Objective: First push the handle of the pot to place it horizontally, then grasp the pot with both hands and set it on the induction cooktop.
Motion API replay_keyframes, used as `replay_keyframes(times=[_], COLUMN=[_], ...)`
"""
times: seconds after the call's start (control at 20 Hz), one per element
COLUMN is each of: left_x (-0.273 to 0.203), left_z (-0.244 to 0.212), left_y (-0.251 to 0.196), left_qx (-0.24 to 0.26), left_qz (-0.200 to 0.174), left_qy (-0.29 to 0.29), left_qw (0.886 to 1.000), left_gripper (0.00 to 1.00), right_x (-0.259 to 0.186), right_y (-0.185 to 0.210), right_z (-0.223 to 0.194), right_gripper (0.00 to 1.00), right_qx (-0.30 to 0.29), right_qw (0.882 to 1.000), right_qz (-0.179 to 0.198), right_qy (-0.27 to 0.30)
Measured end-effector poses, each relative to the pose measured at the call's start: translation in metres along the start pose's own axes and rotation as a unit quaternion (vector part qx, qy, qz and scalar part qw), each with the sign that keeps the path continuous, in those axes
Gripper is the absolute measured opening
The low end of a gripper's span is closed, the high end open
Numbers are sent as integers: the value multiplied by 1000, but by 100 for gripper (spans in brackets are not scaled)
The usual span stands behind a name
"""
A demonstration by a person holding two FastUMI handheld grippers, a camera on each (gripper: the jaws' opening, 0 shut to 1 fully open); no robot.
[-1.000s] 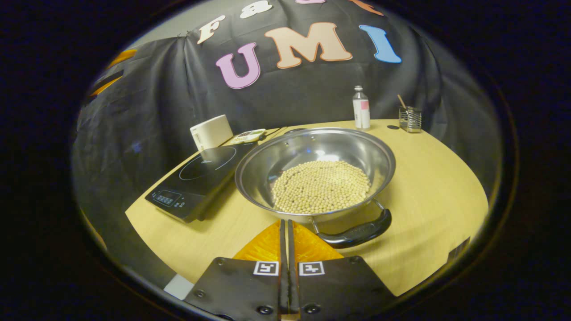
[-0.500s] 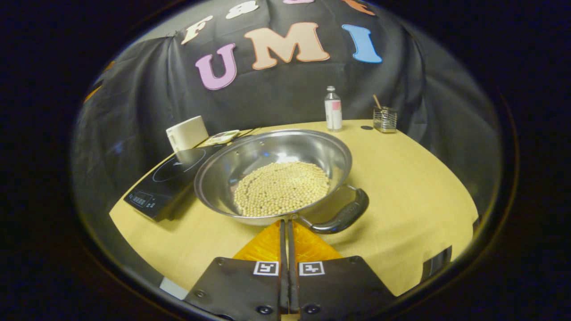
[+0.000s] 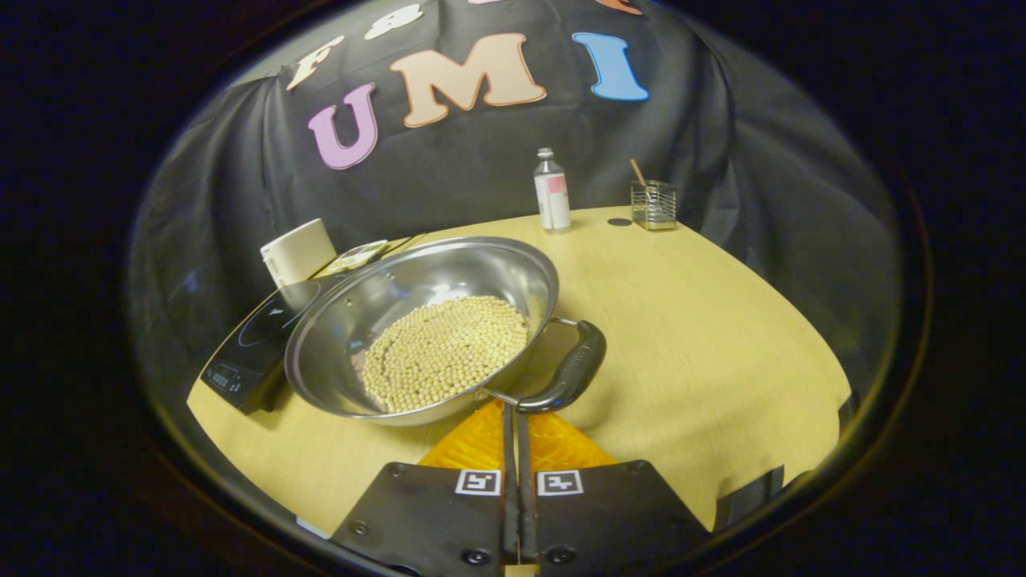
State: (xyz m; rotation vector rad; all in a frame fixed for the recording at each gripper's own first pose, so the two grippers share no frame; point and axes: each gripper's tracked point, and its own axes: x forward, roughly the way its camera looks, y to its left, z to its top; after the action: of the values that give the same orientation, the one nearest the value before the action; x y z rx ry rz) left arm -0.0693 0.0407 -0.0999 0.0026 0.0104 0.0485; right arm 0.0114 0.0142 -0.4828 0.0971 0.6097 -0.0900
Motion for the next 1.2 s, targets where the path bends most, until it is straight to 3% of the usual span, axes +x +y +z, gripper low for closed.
replay_keyframes(times=[0.55, 1.2], left_x=[4, -3], left_z=[-6, -14], left_y=[25, 34], left_qx=[1, -6], left_qz=[48, 65], left_qy=[8, 15], left_qw=[999, 998], left_gripper=[95, 94], right_x=[31, 55], right_y=[-28, -52], right_z=[25, 48], right_gripper=[2, 3], right_qx=[10, 30], right_qw=[1000, 999], right_qz=[-13, -12], right_qy=[12, 11])
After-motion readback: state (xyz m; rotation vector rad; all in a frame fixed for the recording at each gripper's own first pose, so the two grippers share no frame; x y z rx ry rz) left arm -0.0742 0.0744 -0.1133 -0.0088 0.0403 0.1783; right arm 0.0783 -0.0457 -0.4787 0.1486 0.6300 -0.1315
